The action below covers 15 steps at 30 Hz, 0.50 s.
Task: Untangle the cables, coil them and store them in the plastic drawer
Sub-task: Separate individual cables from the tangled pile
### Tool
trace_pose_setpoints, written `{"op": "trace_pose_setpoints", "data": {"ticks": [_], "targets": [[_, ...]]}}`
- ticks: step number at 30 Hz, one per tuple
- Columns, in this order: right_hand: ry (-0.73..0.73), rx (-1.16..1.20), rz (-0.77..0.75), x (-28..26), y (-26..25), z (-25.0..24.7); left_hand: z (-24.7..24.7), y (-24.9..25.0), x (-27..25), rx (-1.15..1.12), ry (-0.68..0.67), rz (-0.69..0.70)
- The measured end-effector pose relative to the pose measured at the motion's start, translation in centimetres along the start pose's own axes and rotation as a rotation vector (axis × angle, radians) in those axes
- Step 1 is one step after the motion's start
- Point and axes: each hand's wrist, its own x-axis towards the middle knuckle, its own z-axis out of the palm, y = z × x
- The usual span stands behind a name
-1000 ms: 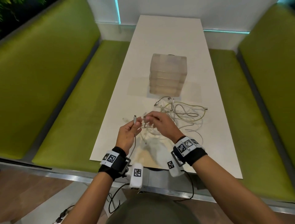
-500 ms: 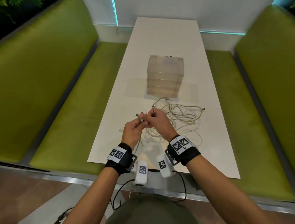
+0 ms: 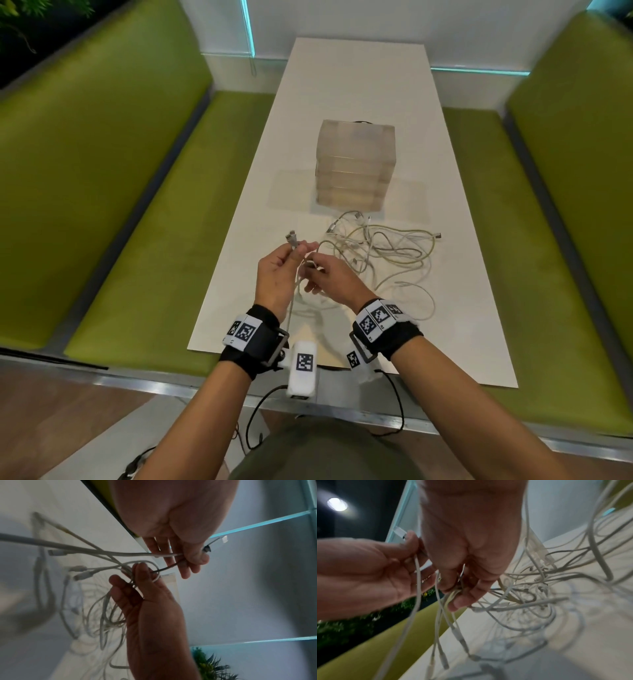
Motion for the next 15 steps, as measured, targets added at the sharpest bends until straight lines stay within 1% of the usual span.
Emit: {"op": "trace_pose_setpoints", "data": {"ticks": [3,5,7,8,10,12,15], "targets": [[0.038,-0.119,-0.043,0.5,0.9,-0.7,-0.5,1.6,0.2,-0.165,0.025,0.031],[0.069,-0.248,-0.052,0.9,1.7,-1.6,-1.0,3.1,0.6,-0.285,0.056,0.051],[0.097,-0.318,-0.057,1.2,2.1,-2.4,-1.6,4.6,1.0,-0.337,0.117,0.054],[0.091,-0.302,-0.064,1.3,2.0,-2.7,-1.9,5.1,1.3,-0.334,0.148,0.05],[0.046,-0.242,-0.079,1.2,1.6,-3.1,-2.7,5.0,1.8,-0.284,0.187,0.038],[0.011,-0.205,-0.09,1.1,1.5,-3.5,-3.4,4.3,2.3,-0.183,0.191,0.0],[0.011,-0.175,-0.115,0.9,1.3,-4.2,-3.8,2.6,2.4,0.092,0.132,-0.101]]}}
